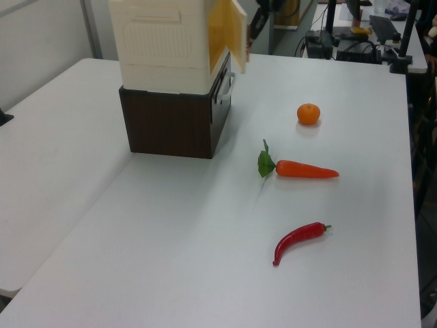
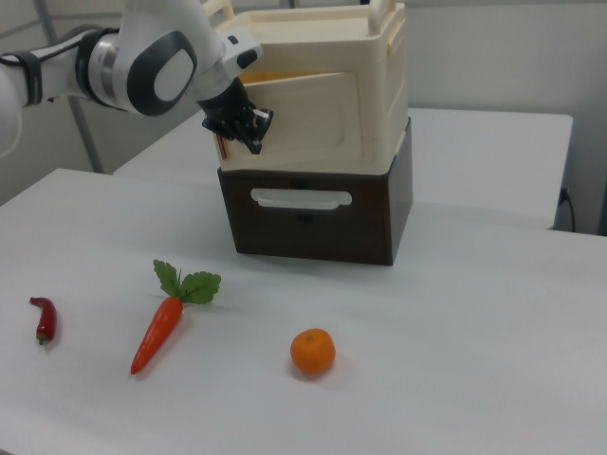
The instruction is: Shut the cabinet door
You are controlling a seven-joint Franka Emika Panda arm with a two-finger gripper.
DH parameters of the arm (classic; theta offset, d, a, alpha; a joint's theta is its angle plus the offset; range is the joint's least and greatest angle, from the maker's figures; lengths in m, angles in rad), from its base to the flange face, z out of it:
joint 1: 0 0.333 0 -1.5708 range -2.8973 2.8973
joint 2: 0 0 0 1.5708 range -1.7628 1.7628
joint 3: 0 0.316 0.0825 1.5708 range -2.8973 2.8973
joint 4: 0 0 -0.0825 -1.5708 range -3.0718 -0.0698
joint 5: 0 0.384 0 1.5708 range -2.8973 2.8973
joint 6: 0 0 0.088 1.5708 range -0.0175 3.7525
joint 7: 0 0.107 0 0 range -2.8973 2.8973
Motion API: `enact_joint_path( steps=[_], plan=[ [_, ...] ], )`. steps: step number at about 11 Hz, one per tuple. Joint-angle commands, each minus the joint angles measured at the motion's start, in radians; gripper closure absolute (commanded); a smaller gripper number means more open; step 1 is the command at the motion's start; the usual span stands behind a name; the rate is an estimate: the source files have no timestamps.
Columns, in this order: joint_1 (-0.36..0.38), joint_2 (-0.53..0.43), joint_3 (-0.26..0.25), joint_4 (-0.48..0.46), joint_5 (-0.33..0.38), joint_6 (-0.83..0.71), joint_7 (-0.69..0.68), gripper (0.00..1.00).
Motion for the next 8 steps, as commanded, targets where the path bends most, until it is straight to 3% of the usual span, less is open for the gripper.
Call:
enact_joint_path(
  steps=[1, 8],
  plan=[
    [0.035, 0.056, 0.0, 0.048, 0.0, 0.109, 0.178, 0.97],
    [0.044, 0.102, 0.008, 0.085, -0.003, 0.284, 0.405, 0.97]
  ],
)
